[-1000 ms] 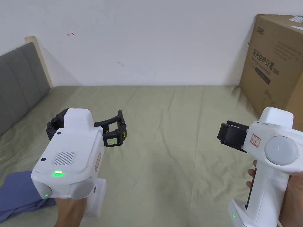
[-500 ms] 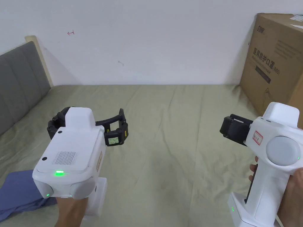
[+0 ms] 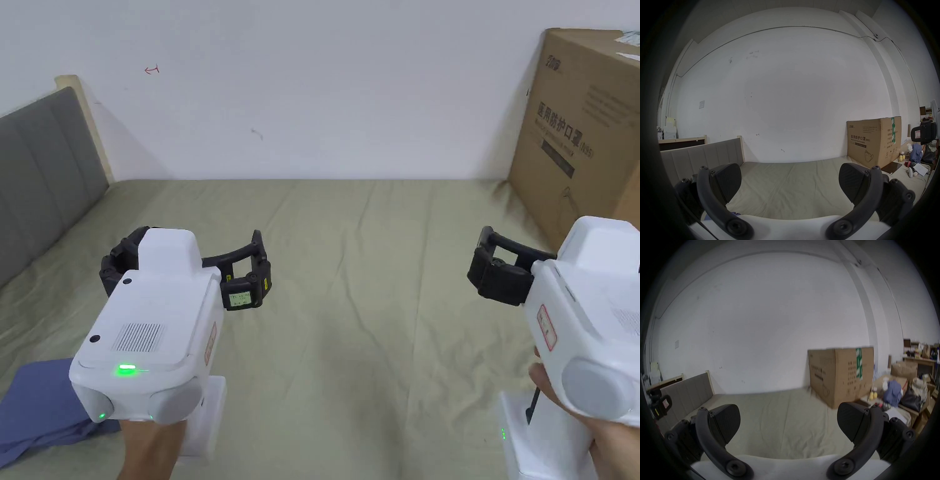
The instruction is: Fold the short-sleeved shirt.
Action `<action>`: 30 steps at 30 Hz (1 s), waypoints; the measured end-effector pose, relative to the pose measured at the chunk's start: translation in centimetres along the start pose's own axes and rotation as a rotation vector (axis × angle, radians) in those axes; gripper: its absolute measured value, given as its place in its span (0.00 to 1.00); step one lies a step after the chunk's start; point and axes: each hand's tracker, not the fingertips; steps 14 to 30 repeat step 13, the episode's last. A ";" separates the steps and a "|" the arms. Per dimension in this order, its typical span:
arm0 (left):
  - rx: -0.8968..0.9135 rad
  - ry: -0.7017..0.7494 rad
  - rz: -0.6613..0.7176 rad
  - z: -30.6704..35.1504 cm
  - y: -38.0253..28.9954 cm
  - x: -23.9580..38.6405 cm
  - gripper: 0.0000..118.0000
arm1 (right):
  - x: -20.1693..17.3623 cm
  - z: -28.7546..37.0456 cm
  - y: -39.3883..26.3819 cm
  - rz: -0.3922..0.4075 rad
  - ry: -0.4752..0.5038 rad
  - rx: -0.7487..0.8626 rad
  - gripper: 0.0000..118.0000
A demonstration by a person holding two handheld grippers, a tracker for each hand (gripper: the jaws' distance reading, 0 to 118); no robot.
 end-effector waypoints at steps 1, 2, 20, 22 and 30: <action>0.002 0.000 0.001 0.0 0.0 0.0 1.00 | -0.1 0.2 -0.1 0.022 -0.005 0.014 1.00; 0.004 -0.001 0.002 0.0 0.0 -0.1 1.00 | -0.1 0.2 -0.2 0.048 -0.002 0.021 1.00; 0.012 0.000 0.003 0.1 0.0 -0.1 1.00 | -0.2 0.9 -0.3 0.058 0.042 0.058 1.00; 0.012 0.000 0.003 0.1 0.0 -0.1 1.00 | -0.2 0.9 -0.3 0.058 0.042 0.058 1.00; 0.012 0.000 0.003 0.1 0.0 -0.1 1.00 | -0.2 0.9 -0.3 0.058 0.042 0.058 1.00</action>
